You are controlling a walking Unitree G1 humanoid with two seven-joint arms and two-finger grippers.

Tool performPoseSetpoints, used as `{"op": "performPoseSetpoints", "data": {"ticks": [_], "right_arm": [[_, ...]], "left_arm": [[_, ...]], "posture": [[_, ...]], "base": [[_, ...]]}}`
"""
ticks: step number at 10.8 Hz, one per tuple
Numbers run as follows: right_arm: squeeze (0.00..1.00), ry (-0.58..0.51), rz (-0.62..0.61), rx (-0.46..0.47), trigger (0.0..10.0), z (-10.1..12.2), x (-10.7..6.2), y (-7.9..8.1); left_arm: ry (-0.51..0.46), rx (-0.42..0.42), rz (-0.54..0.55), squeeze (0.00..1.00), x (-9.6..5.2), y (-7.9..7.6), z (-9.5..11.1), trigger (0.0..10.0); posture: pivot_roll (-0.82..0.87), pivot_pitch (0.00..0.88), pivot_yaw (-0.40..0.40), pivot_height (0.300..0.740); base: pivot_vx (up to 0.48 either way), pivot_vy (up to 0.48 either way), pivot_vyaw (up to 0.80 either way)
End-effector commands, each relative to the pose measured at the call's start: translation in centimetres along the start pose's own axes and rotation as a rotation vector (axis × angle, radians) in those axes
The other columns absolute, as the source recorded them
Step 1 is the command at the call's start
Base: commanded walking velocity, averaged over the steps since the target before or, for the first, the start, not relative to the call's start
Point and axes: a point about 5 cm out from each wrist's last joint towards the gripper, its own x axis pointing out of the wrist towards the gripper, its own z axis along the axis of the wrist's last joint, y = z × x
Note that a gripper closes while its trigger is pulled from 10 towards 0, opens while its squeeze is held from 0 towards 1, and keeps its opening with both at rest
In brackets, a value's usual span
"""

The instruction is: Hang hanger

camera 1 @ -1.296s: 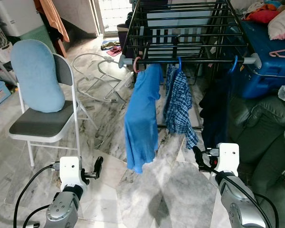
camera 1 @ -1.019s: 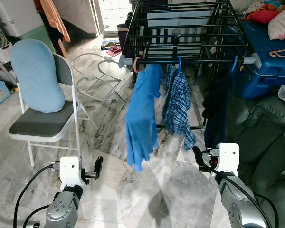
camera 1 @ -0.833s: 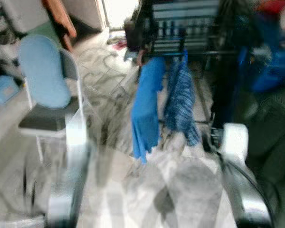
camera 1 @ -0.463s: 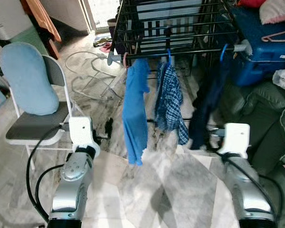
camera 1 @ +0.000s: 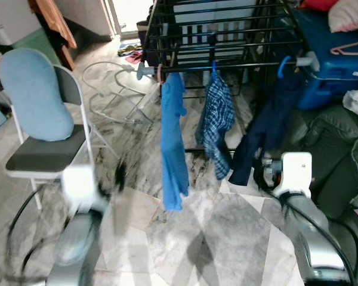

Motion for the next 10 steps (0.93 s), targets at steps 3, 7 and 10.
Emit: {"op": "performPoseSetpoints", "data": {"ticks": [3, 7, 10], "right_arm": [[0.00, -0.023, 0.032, 0.024, 10.0, 0.5, -0.2, 1.3], [0.00, -0.004, 0.005, 0.017, 10.0, 0.4, -0.2, 1.0], [0.00, -0.009, 0.012, 0.030, 10.0, 0.3, 0.0, 1.5]], "left_arm": [[-0.039, 0.017, -0.036, 0.00, 0.4, -0.7, 1.3, 10.0], [-0.025, 0.017, -0.082, 0.00, 1.7, -1.2, 1.4, 10.0], [-0.024, 0.016, -0.098, 0.00, 2.3, -1.5, 1.5, 10.0]], "posture": [[-0.12, 0.058, 0.088, 0.740], [-0.17, 0.053, 0.118, 0.740], [-0.16, 0.038, 0.123, 0.740]], "base": [[0.000, 0.000, 0.00], [0.000, 0.173, -0.39], [0.000, 0.480, -0.41]]}}
